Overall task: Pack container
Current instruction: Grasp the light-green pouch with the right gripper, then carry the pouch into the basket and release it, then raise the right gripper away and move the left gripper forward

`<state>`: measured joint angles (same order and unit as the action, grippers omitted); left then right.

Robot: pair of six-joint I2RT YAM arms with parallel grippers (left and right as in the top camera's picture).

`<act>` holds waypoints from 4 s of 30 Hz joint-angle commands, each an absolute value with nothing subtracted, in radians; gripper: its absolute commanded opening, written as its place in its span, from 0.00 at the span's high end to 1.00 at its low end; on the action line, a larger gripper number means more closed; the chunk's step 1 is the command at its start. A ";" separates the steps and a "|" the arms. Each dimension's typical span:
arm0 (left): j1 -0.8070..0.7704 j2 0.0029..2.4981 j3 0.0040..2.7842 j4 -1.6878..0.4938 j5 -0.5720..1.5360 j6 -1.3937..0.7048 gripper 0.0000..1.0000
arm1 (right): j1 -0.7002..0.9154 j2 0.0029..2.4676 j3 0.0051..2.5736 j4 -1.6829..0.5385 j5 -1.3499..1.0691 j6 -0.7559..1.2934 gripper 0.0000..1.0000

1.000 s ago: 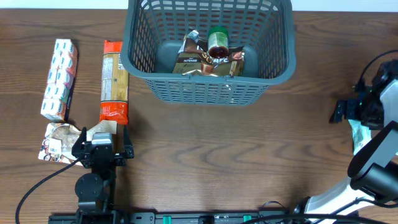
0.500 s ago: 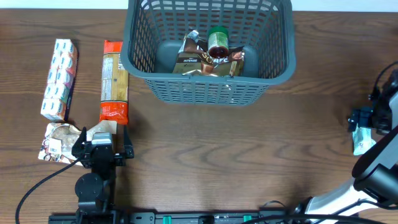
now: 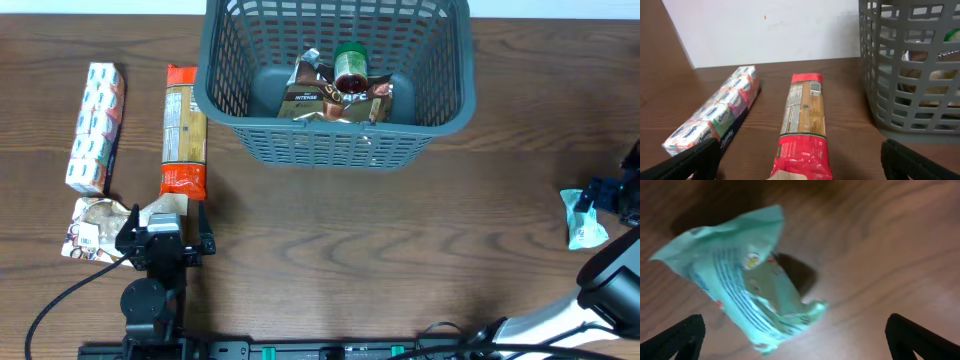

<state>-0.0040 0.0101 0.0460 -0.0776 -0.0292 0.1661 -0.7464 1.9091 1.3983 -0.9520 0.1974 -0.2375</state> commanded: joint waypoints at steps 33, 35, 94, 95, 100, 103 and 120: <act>-0.008 0.004 0.018 -0.096 -0.034 0.183 0.01 | -0.581 1.976 1.560 -1.016 -0.190 -0.008 0.99; -0.008 0.004 0.018 -0.096 -0.034 0.183 0.02 | -0.550 1.919 1.657 -1.044 -0.231 0.028 0.99; -0.008 0.004 0.018 -0.096 -0.034 0.183 0.01 | 0.355 1.971 2.474 -1.130 0.234 -0.047 0.01; -0.008 0.004 0.018 -0.096 -0.034 0.183 0.01 | 0.345 1.934 2.481 -1.139 0.262 -0.025 0.01; -0.008 0.004 0.018 -0.096 -0.034 0.183 0.01 | 0.243 1.756 2.485 -1.214 0.330 0.087 0.01; -0.008 0.004 0.018 -0.096 -0.034 0.183 0.01 | 0.147 1.675 2.485 -1.264 0.314 0.189 0.01; -0.008 0.004 0.018 -0.096 -0.033 0.183 0.02 | -0.029 1.597 2.485 -1.276 0.265 0.194 0.01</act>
<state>-0.0040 0.0101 0.0460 -0.0776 -0.0292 0.1661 -0.0223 1.5970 2.4886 -1.2728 0.2687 0.1768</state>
